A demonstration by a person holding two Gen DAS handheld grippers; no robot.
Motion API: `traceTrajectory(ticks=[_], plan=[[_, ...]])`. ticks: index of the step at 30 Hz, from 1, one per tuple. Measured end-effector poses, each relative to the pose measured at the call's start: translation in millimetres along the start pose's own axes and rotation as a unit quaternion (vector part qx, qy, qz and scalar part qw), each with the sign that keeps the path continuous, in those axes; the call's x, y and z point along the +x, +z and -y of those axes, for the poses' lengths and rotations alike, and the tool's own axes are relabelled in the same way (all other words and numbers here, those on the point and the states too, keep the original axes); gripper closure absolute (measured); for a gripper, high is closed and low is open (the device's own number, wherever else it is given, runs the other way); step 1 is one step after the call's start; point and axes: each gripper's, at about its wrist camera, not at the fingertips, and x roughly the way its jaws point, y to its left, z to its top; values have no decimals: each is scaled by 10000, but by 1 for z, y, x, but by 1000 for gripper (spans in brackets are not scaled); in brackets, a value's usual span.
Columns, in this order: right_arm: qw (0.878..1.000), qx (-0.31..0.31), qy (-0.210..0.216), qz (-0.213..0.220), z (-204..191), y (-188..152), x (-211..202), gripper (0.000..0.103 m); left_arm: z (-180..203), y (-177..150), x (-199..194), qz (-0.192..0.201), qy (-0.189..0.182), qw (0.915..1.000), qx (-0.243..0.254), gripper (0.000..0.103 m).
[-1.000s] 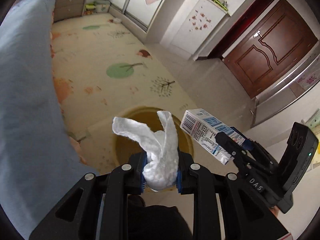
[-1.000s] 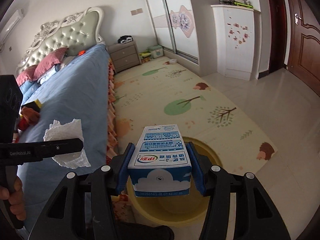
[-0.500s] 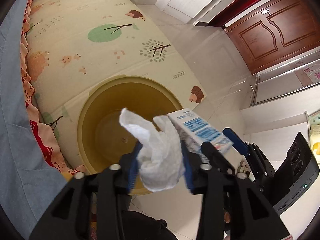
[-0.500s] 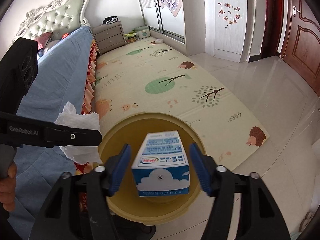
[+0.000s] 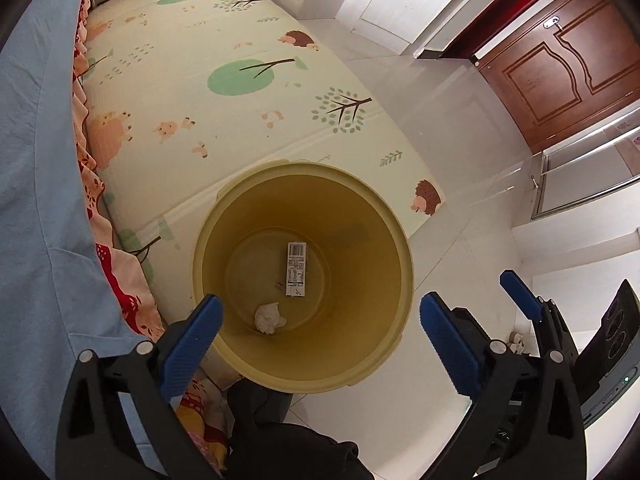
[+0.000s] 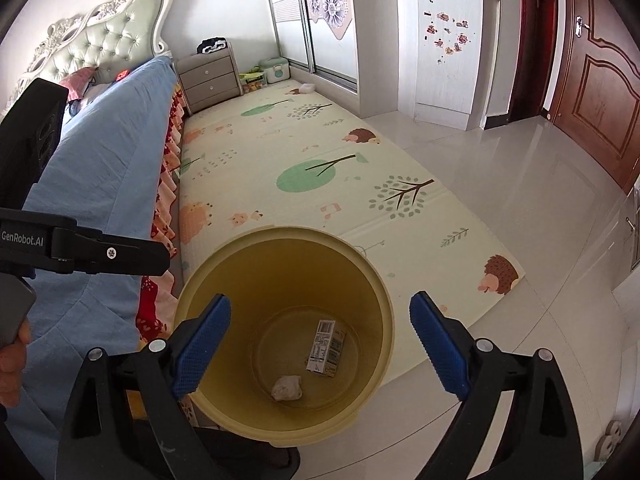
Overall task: Collect trash
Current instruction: 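Carry tissue and carton to the yellow bin and open both tools over it, then move both tools back over the trash on the bed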
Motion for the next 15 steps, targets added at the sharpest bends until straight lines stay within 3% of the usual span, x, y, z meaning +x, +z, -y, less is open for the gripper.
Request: traceTrajectory(ticks=[11,15], plan=[[9995,-129,-7,291,-16,12,-30,15,7,-7,-58,708,60,9972,233,4],[9986,-251,49,473,-31,17,-46,15,0,-18,-96,1158,123,9928,263,4]])
